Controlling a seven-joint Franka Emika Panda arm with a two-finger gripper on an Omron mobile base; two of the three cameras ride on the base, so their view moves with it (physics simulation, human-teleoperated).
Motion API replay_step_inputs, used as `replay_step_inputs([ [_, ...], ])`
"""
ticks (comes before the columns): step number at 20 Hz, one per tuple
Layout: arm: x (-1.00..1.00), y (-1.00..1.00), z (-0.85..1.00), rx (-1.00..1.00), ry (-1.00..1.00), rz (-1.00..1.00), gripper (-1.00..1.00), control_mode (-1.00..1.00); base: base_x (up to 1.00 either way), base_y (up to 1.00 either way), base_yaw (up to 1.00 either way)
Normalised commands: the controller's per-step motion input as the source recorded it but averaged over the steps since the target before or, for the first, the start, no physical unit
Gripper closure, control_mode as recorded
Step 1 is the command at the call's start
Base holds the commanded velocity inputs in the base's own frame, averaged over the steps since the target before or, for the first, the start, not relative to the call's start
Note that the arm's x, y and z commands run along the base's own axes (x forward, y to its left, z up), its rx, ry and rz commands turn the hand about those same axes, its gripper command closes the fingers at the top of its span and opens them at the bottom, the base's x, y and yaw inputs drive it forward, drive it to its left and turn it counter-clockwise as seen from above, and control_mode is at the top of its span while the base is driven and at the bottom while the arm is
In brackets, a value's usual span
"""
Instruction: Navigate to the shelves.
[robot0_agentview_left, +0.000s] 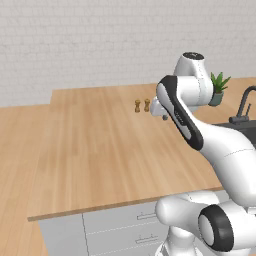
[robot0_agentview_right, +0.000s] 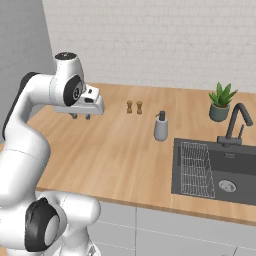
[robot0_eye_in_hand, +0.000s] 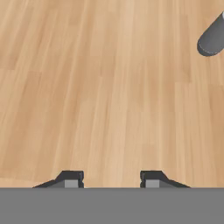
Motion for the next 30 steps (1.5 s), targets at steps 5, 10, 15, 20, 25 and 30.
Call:
replay_step_inputs([
  [5, 0.0, -0.01, -0.01, 0.02, 0.0, 0.0, -1.0, -1.0, 0.0, 0.0, 0.0],
  [10, 0.0, 0.0, 0.0, 0.0, 0.0, 0.0, -1.0, -1.0, 0.0, 0.0, 0.0],
  [15, 0.0, 0.0, 0.0, 0.0, 0.0, 0.0, -1.0, -1.0, 0.0, 0.0, 0.0],
  [20, -0.11, 0.01, 0.0, -0.01, -0.05, 0.0, -1.0, -1.0, 0.0, 0.0, 0.0],
  [25, -0.58, -0.01, -0.11, 0.0, 0.01, 0.0, -1.0, -1.0, 0.0, 0.0, 0.0],
  [30, -0.72, 0.0, -0.15, 0.0, 0.02, 0.0, -1.0, -1.0, 0.0, 0.0, 0.0],
])
